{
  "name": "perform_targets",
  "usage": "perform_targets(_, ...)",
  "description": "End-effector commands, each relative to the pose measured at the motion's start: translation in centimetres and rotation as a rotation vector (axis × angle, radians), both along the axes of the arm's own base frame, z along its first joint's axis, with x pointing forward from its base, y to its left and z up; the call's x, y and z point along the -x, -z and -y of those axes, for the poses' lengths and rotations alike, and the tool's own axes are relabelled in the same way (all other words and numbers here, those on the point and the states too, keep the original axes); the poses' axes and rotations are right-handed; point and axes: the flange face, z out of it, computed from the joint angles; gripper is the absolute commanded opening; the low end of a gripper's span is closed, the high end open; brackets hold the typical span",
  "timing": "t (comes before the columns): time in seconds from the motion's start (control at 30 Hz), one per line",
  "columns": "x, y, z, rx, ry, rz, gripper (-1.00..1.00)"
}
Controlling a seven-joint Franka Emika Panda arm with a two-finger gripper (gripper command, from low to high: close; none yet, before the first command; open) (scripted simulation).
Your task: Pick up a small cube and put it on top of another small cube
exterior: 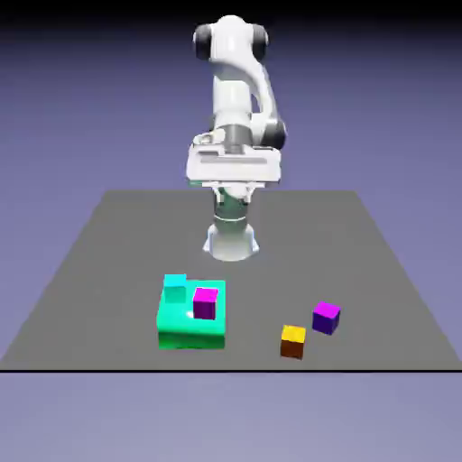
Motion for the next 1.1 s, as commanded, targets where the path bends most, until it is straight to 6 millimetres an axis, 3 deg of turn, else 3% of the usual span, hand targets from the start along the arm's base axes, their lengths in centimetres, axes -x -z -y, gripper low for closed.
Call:
perform_targets(0.0, -0.6, 0.9, -0.8, -0.015, 0.015, -0.034, 0.00)
perform_targets(0.23, -3.4, 7.7, -6.4, -0.111, 0.136, -0.276, 0.00)
perform_targets(0.43, -4.2, 14.1, -11.7, -0.174, 0.261, -0.482, 0.00)
perform_targets(0.6, -3.6, 19.2, -16.2, -0.213, 0.378, -0.649, 0.00)
perform_targets(0.8, -1.6, 24.6, -21.8, -0.242, 0.531, -0.844, 0.00)
perform_targets(1.0, -0.8, 32.0, -22.7, -0.243, 0.546, -0.863, 0.00)
perform_targets(1.03, -0.8, 32.0, -22.7, -0.243, 0.546, -0.863, -1.00)
perform_targets(1.07, -0.8, 32.0, -22.7, -0.243, 0.546, -0.863, -1.00)
